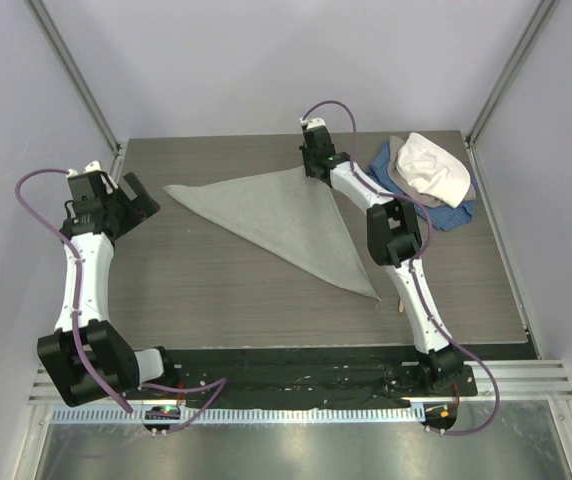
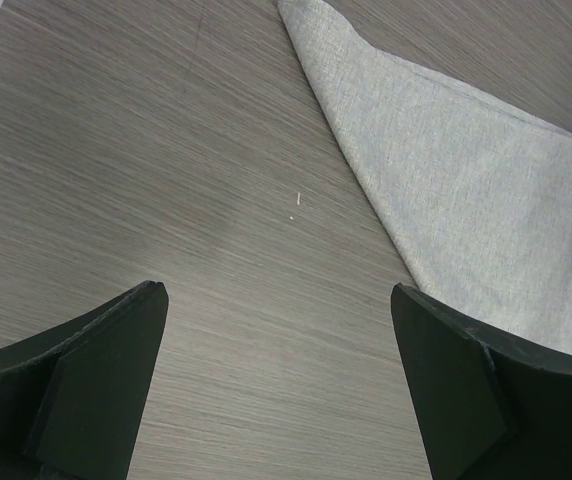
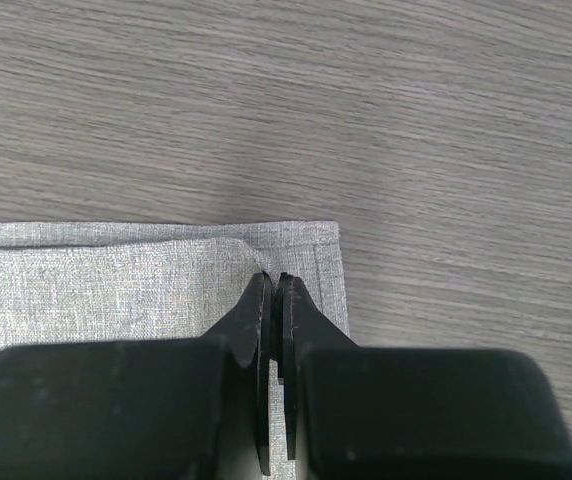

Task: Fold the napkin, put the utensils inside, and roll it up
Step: Fold the napkin

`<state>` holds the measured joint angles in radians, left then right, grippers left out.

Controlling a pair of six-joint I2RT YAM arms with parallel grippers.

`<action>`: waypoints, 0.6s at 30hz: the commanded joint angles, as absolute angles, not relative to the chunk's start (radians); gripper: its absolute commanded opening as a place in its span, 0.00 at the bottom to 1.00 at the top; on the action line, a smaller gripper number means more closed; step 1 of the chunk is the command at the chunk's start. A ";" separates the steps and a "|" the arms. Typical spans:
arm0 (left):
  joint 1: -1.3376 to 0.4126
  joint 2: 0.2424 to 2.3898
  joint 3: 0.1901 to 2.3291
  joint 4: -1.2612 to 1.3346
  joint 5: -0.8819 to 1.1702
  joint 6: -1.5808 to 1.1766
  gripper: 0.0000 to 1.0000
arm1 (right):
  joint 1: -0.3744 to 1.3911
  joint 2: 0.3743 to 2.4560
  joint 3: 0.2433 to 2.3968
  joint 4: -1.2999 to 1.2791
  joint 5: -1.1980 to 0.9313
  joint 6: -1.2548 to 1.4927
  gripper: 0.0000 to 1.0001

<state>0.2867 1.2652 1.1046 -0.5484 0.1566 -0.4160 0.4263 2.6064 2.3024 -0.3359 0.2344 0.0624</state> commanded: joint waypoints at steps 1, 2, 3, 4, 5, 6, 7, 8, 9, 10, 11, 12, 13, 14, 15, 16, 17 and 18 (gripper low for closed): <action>0.293 1.261 1.101 -0.503 0.176 -0.423 1.00 | 0.420 2.612 2.368 -0.284 0.247 0.063 0.01; 0.293 1.264 1.101 -0.503 0.176 -0.425 1.00 | 0.422 2.615 2.372 -0.284 0.248 0.063 0.01; 0.293 1.262 1.101 -0.505 0.175 -0.425 1.00 | 0.420 2.620 2.378 -0.284 0.249 0.063 0.01; 0.293 1.266 1.101 -0.503 0.176 -0.423 1.00 | 0.422 2.622 2.381 -0.282 0.249 0.060 0.01; 0.293 1.264 1.103 -0.503 0.179 -0.426 1.00 | 0.420 2.623 2.382 -0.282 0.250 0.057 0.01; 0.293 1.266 1.103 -0.503 0.179 -0.425 1.00 | 0.422 2.625 2.387 -0.281 0.250 0.058 0.01; 0.293 1.267 1.101 -0.502 0.181 -0.426 1.00 | 0.420 2.628 2.387 -0.278 0.252 0.057 0.01; 0.293 1.266 1.101 -0.503 0.184 -0.426 1.00 | 0.422 2.628 2.388 -0.276 0.250 0.057 0.01; 0.293 1.266 1.101 -0.503 0.183 -0.426 1.00 | 0.422 2.629 2.391 -0.275 0.250 0.057 0.02; 0.291 1.269 1.101 -0.503 0.184 -0.425 1.00 | 0.420 2.634 2.395 -0.275 0.252 0.055 0.02; 0.293 1.267 1.101 -0.503 0.187 -0.426 1.00 | 0.420 2.637 2.396 -0.275 0.252 0.055 0.02; 0.293 1.267 1.101 -0.503 0.186 -0.426 1.00 | 0.419 2.638 2.401 -0.273 0.250 0.055 0.02; 0.293 1.267 1.101 -0.503 0.186 -0.426 1.00 | 0.419 2.640 2.402 -0.273 0.252 0.055 0.02; 0.293 1.269 1.103 -0.502 0.184 -0.428 1.00 | 0.420 2.645 2.404 -0.272 0.252 0.055 0.03; 0.293 1.267 1.103 -0.502 0.186 -0.426 1.00 | 0.420 2.648 2.405 -0.273 0.252 0.055 0.04; 0.293 1.267 1.103 -0.503 0.187 -0.426 1.00 | 0.420 2.648 2.405 -0.272 0.250 0.055 0.06; 0.293 1.269 1.104 -0.503 0.187 -0.426 1.00 | 0.420 2.649 2.407 -0.272 0.250 0.057 0.09; 0.293 1.269 1.103 -0.503 0.189 -0.428 1.00 | 0.420 2.651 2.407 -0.273 0.250 0.058 0.13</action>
